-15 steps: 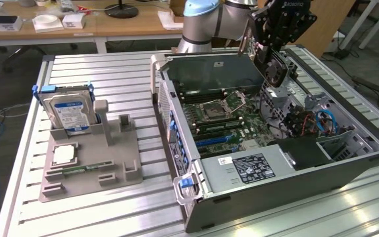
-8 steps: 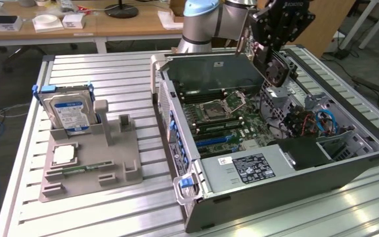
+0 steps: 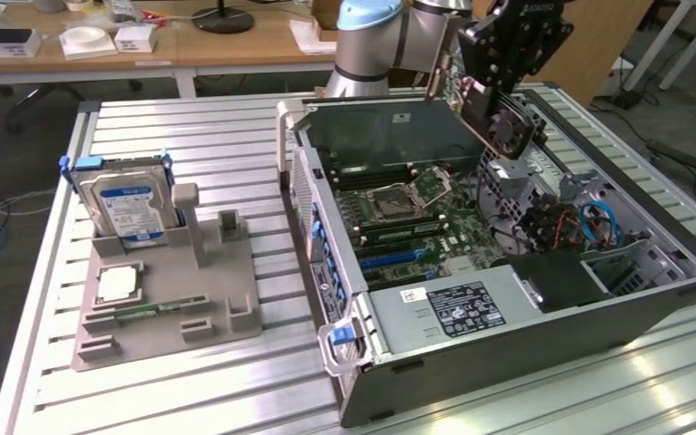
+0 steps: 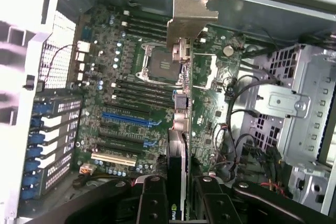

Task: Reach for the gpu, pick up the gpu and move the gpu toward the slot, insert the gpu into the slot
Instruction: 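Insert the gpu into the slot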

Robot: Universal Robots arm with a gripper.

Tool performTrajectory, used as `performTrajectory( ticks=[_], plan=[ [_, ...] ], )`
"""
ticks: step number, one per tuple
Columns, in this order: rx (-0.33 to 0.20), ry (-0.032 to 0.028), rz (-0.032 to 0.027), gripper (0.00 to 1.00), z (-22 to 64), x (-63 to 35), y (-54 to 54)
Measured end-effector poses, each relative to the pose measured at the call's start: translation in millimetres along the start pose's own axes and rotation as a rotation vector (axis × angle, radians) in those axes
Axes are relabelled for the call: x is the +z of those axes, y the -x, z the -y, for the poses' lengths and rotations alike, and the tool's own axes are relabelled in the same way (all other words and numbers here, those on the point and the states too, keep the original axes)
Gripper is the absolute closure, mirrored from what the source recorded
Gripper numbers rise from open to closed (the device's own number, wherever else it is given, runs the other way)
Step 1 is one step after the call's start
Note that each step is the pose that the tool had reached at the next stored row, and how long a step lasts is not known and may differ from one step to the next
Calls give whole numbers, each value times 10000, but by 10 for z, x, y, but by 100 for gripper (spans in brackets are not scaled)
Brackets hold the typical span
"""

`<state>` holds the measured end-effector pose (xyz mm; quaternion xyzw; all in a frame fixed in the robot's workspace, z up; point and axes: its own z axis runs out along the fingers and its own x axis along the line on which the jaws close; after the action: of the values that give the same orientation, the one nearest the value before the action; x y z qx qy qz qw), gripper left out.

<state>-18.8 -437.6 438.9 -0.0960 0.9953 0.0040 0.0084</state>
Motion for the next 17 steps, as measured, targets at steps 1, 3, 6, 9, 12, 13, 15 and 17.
performTrajectory(
  ticks=[1,3,6,9,12,13,15,17],
  plan=[
    [-108,2,-1,74,0,0,-4],
    [-547,10,-3,74,-1,0,-18],
    [-1095,20,-6,74,-2,1,-32],
    [-1536,27,-10,74,-3,1,-36],
    [-2054,36,-13,74,-3,2,-37],
    [-2223,39,-15,74,-3,3,-37],
    [-2553,44,-17,74,-3,3,-38],
    [-2896,51,-18,74,-3,6,-38]
  ],
)
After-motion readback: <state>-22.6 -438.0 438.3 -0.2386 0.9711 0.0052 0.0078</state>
